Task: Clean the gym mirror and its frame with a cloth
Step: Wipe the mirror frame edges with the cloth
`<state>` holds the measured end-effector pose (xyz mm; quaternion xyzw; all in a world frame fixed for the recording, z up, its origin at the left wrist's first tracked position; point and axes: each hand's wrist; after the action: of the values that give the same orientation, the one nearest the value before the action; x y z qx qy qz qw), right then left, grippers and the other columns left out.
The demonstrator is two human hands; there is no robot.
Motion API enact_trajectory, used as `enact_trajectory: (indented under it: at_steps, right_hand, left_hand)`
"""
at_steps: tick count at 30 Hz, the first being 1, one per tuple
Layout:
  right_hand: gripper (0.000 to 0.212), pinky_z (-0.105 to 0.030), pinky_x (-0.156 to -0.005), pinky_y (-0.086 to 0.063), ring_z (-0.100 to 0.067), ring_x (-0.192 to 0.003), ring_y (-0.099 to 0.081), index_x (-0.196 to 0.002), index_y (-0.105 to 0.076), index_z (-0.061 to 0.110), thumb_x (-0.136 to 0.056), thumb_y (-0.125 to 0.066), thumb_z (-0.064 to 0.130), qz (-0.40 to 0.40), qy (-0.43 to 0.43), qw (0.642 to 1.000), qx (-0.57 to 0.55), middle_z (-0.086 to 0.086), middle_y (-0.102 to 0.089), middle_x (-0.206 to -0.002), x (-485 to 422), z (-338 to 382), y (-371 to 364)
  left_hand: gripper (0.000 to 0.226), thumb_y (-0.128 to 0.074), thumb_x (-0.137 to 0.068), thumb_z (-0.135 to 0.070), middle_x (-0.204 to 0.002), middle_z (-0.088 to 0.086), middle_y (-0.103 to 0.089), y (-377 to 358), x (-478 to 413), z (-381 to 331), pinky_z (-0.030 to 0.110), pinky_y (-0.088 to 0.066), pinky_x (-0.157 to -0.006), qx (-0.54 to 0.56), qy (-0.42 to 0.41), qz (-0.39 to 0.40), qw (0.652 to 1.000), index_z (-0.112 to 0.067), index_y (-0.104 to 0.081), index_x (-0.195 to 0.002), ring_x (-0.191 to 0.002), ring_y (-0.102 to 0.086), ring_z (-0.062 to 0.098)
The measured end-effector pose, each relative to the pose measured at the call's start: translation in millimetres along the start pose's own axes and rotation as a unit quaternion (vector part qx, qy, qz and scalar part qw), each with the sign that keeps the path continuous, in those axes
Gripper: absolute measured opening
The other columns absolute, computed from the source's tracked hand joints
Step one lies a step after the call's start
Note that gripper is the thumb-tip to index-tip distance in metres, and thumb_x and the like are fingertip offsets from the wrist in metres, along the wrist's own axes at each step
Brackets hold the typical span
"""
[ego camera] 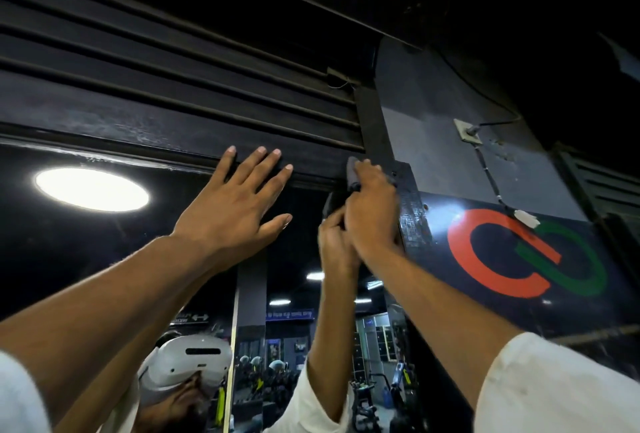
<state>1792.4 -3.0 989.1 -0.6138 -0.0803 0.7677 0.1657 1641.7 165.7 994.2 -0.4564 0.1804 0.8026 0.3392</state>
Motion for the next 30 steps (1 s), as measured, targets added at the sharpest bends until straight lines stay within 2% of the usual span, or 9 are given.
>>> enact_trajectory:
  at_steps: [2,5,11,16,18,21,25,28,30]
  right_hand:
    - [0.054,-0.022,-0.121,-0.026,-0.015,-0.150,-0.043,-0.144,-0.063,0.017,-0.099,-0.051,-0.008,0.035,0.050,0.998,-0.029,0.000,-0.055,-0.156,20,19,-10]
    - [0.032,-0.035,-0.111,-0.052,-0.009,-0.130,-0.061,-0.135,-0.071,0.028,-0.106,-0.060,0.017,0.084,0.117,0.984,-0.102,0.007,-0.067,-0.141,14,39,-13]
    - [0.035,-0.034,-0.076,-0.050,-0.024,-0.096,-0.068,-0.110,-0.077,0.020,-0.083,-0.061,0.004,-0.036,-0.013,0.999,-0.029,0.002,-0.071,-0.097,-33,32,24]
    - [0.034,-0.028,-0.096,-0.049,-0.028,-0.119,-0.066,-0.124,-0.073,0.013,-0.099,-0.054,-0.002,0.080,0.013,0.997,0.015,-0.009,-0.072,-0.128,-34,42,3]
    - [0.049,-0.021,-0.112,-0.040,-0.019,-0.136,-0.056,-0.134,-0.070,0.012,-0.095,-0.050,-0.010,0.150,0.085,0.985,-0.019,-0.006,-0.064,-0.144,-19,66,-11]
    - [0.058,-0.033,-0.125,-0.033,-0.014,-0.148,-0.044,-0.145,-0.063,0.020,-0.094,-0.051,-0.005,0.242,0.209,0.947,0.006,-0.002,-0.057,-0.154,-8,79,-16]
    - [0.046,-0.043,-0.103,-0.053,-0.024,-0.126,-0.063,-0.132,-0.070,0.029,-0.095,-0.056,0.006,0.133,0.165,0.973,0.094,0.001,-0.069,-0.135,-35,57,17]
    - [0.031,-0.038,-0.074,-0.046,-0.039,-0.104,-0.067,-0.106,-0.069,0.022,-0.093,-0.054,-0.002,0.065,0.089,0.977,0.184,-0.012,-0.071,-0.108,-38,29,46]
    - [0.030,-0.043,-0.075,-0.049,-0.043,-0.102,-0.067,-0.109,-0.070,0.017,-0.093,-0.055,-0.003,0.059,0.045,0.977,0.200,-0.017,-0.071,-0.107,-27,22,47]
  left_hand:
    - [0.084,-0.001,-0.099,-0.073,-0.178,0.003,0.013,3,0,-2,0.055,0.009,-0.131,0.004,0.001,0.005,1.000,-0.028,0.007,-0.170,-0.163,0.017,0.020]
    - [0.087,0.002,-0.097,-0.073,-0.178,0.005,0.010,6,2,-3,0.056,0.006,-0.131,0.005,-0.004,0.009,1.000,-0.027,0.004,-0.170,-0.164,0.015,0.022]
    - [0.088,-0.006,-0.101,-0.072,-0.179,0.006,0.006,3,12,-3,0.055,0.004,-0.132,0.007,-0.010,0.002,1.000,-0.017,0.003,-0.170,-0.165,0.012,0.022]
    - [0.092,-0.006,-0.101,-0.072,-0.178,0.008,0.008,7,14,-7,0.054,0.003,-0.132,0.003,0.024,0.005,1.000,-0.011,0.005,-0.169,-0.164,0.013,0.022]
    - [0.093,-0.004,-0.100,-0.071,-0.178,0.010,0.006,11,15,-8,0.055,0.004,-0.132,0.006,0.049,0.008,0.999,-0.009,0.002,-0.169,-0.165,0.012,0.024]
    - [0.089,-0.006,-0.103,-0.070,-0.178,0.010,0.009,14,16,-3,0.053,0.006,-0.133,0.007,0.039,0.019,0.999,-0.011,0.004,-0.169,-0.164,0.014,0.023]
    - [0.095,-0.007,-0.096,-0.073,-0.179,0.004,-0.002,22,24,37,0.050,0.002,-0.133,0.004,0.025,-0.005,1.000,-0.015,-0.002,-0.171,-0.165,0.002,0.020]
    - [0.092,-0.013,-0.099,-0.072,-0.179,0.004,-0.010,21,35,61,0.052,0.000,-0.133,-0.009,0.037,-0.017,0.999,-0.015,-0.010,-0.171,-0.165,-0.006,0.019]
    - [0.090,-0.013,-0.100,-0.071,-0.178,0.004,-0.010,19,37,62,0.053,-0.001,-0.133,-0.020,0.037,-0.020,0.999,-0.015,-0.010,-0.171,-0.165,-0.006,0.020]
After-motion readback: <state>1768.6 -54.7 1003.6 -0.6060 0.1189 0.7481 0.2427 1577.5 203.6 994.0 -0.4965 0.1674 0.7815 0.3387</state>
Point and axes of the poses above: each hand's wrist, its own x-axis away from the middle knuckle, its own y-axis out of the back of the hand, z = x × y
